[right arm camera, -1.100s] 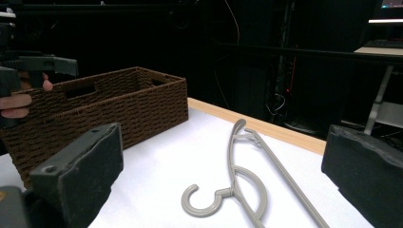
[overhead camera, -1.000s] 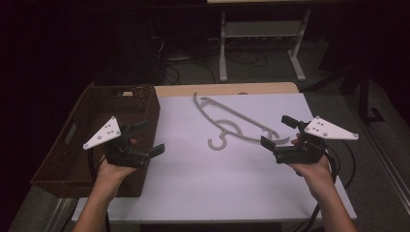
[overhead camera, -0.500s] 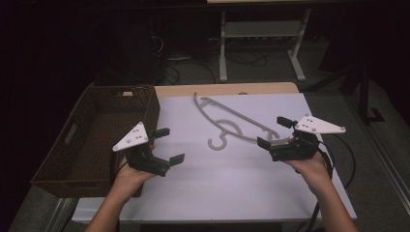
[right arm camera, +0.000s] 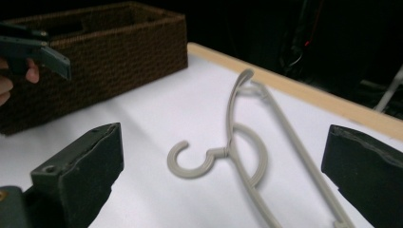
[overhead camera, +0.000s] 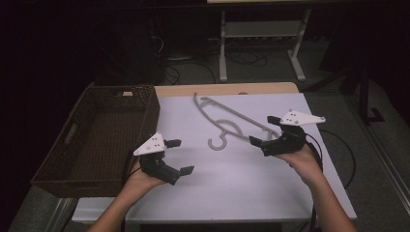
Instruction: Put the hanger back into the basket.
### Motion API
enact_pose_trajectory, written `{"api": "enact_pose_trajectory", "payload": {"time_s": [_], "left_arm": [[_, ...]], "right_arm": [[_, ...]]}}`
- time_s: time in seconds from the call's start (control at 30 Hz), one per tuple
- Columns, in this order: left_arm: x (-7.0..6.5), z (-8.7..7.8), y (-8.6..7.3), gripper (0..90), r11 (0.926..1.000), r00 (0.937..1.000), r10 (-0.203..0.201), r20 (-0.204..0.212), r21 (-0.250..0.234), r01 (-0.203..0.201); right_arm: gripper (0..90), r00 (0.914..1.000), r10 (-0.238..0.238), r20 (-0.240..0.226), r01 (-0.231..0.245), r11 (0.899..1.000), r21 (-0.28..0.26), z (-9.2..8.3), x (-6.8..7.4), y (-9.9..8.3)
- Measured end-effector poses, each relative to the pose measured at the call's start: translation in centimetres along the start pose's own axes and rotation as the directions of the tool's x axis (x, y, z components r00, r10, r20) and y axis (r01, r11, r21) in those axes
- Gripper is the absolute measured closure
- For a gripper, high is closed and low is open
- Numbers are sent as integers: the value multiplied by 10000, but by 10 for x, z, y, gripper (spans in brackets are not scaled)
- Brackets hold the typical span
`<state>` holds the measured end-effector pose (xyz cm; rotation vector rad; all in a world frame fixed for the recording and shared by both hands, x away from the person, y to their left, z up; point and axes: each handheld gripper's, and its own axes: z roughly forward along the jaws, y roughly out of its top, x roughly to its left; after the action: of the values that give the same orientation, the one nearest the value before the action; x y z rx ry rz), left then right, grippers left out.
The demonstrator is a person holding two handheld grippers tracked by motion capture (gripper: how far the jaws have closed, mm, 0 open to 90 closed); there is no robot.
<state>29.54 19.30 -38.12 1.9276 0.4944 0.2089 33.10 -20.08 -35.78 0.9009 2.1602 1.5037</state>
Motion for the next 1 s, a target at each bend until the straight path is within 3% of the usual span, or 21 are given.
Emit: {"api": "enact_pose_trajectory", "payload": {"time_s": [0.27,0.6,0.63,0.87,0.9,1.0], "left_arm": [[3,5,-9,0,9998,9999,-145,26,168,145],[0,10,-16,0,9986,9999,-116,92,519,111],[0,10,-17,0,9985,9999,-97,98,548,91],[-1,10,-19,0,9979,9998,-87,178,638,76],[-1,10,-20,0,9979,9998,-64,179,640,52],[0,9,-19,0,9979,9998,-91,161,638,81]], "right_arm": [[0,9998,-205,4,204,9969,763,18,-13,0],[0,9987,-365,-352,423,9821,1835,48,-31,2],[2,9982,-463,-375,532,9764,2093,54,-33,2],[78,9971,-447,-617,596,9620,2663,71,-42,-2],[112,9962,-490,-716,686,9499,3051,77,-44,-4],[135,9956,-536,-763,756,9427,3250,83,-46,-6]]}}
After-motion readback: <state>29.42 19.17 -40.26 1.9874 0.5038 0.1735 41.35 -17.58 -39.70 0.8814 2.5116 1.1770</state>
